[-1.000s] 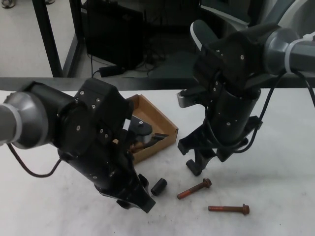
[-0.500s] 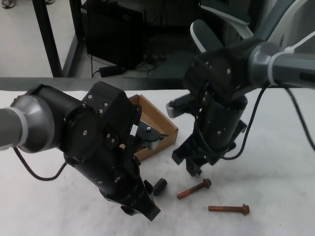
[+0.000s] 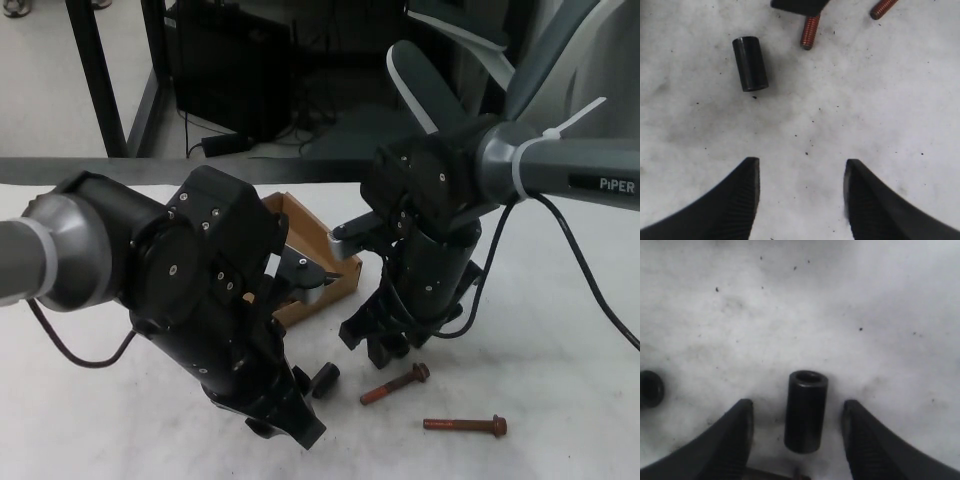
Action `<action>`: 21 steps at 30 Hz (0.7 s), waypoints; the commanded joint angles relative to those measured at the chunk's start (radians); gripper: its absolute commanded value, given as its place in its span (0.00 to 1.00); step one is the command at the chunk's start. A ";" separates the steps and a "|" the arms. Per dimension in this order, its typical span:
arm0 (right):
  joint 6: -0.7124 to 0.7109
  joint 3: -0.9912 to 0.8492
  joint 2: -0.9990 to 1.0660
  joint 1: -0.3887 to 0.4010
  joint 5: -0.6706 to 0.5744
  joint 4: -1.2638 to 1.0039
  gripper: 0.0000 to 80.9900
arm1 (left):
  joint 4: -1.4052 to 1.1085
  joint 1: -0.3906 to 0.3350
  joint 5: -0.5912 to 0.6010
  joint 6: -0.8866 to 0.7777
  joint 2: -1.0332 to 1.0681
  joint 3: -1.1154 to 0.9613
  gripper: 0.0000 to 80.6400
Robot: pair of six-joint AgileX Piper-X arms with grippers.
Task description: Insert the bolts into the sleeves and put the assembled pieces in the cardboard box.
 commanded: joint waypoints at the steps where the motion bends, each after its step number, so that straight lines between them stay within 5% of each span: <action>1: -0.009 -0.004 0.005 -0.001 -0.009 -0.020 0.64 | 0.000 -0.005 -0.008 0.009 -0.014 -0.006 0.61; 6: -0.009 -0.004 0.005 -0.001 -0.009 -0.019 0.57 | 0.000 -0.005 -0.008 0.009 -0.014 -0.006 0.61; 13: -0.009 -0.004 0.005 -0.001 -0.009 -0.002 0.00 | 0.000 -0.005 -0.008 0.009 -0.014 -0.006 0.61; 21: -0.009 -0.004 -0.004 -0.001 -0.009 0.067 0.00 | -0.016 -0.010 -0.008 0.009 -0.014 -0.006 0.61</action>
